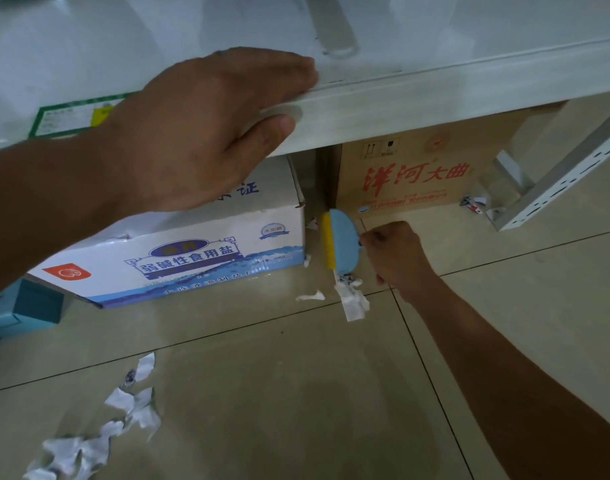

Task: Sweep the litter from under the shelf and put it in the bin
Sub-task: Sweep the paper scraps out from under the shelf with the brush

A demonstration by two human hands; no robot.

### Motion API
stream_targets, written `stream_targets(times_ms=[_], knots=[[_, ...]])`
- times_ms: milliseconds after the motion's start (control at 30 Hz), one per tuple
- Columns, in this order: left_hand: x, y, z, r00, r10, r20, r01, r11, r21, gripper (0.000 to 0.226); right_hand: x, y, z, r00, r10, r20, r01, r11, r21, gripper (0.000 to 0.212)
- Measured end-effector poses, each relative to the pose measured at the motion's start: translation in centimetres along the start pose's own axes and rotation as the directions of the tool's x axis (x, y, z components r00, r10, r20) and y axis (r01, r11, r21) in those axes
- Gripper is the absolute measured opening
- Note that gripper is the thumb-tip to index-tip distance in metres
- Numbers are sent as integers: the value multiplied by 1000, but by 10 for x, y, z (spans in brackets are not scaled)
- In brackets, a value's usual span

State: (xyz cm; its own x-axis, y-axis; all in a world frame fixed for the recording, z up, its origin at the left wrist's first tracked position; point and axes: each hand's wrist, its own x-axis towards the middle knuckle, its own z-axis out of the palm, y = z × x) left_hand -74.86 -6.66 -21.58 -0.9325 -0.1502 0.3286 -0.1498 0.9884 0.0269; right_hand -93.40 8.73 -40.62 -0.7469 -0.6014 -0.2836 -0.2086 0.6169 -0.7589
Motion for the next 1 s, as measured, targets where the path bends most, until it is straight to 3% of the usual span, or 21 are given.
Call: stream_targets(times_ms=[100,300,467,533,700,867,1000], knots=[[0,1,-2,1000,-11,-10,11,1000,-8,50,8,-12,23,997,-30,66,31,999,-9,30],[-2,0,-1,1000,-18,6,18,1000,-3,51,-4,2,33,990,89,112,-90,996,2,26],[-1,-1,1,1000,-9,-14,9,1000,22,51,-7,4,19,997,12,-71,-8,998,54,30],[-1,-1,0,1000,-14,-12,14,1000,17,51,-4,-5,30,997,0,-79,6,997,80,31],[-1,-1,-1,1000,-5,-7,5,1000,11,52,-9,-5,27,994,72,82,-67,996,-56,29],[-1,-1,2,1000,-8,-19,8,1000,11,51,-9,-15,-1,987,-117,-107,115,993,-30,32],[-1,0,0,999,-32,-18,32,999,-2,52,29,-39,30,971,-218,-98,220,976,7,30]])
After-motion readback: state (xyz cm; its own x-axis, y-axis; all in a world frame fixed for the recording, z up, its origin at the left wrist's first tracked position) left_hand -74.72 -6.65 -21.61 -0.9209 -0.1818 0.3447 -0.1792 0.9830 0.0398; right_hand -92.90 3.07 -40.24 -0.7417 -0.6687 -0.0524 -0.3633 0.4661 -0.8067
